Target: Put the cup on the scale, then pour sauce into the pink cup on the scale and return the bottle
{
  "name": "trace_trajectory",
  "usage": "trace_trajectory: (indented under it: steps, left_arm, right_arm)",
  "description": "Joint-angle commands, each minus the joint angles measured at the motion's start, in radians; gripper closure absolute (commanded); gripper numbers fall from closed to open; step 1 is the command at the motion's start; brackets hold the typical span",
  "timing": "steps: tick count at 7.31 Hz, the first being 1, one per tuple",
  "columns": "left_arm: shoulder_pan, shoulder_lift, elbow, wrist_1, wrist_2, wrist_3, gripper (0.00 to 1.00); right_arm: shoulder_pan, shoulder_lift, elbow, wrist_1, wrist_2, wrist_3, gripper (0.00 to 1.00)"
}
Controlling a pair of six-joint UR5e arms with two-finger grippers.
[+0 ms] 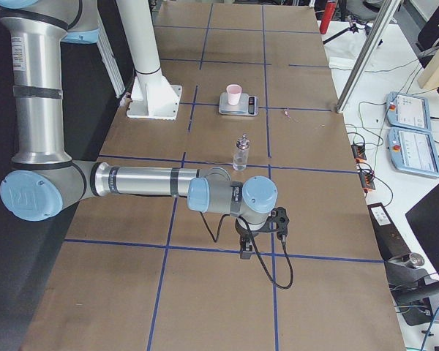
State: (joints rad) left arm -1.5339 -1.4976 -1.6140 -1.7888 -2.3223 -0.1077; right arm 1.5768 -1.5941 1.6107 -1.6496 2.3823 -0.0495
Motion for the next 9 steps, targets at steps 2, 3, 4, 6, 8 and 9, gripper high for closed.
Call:
trace_trajectory:
  steps: [2, 3, 4, 6, 8, 9]
  left_arm:
    - [0.001, -0.007, -0.003, 0.000, -0.015, -0.001, 0.00]
    - [0.001, -0.007, -0.001, 0.000, -0.015, -0.001, 0.00]
    - [0.001, -0.007, 0.000, 0.000, -0.015, 0.000, 0.00]
    - [0.001, -0.007, -0.001, -0.001, -0.015, 0.000, 0.00]
    - [0.001, -0.007, -0.004, 0.000, -0.015, 0.000, 0.00]
    - [0.001, -0.007, -0.004, 0.000, -0.015, 0.000, 0.00]
  right_arm:
    - [0.000, 0.000, -0.002, -0.001, -0.001, 0.005, 0.00]
    - [0.000, 0.000, -0.002, -0.001, -0.002, 0.005, 0.00]
    - [0.000, 0.000, -0.002, -0.001, -0.002, 0.005, 0.00]
    - [0.000, 0.014, -0.015, 0.010, 0.000, 0.005, 0.00]
    - [0.002, 0.013, -0.050, 0.144, -0.008, 0.087, 0.00]
    - [0.002, 0.016, -0.055, 0.155, -0.008, 0.099, 0.00]
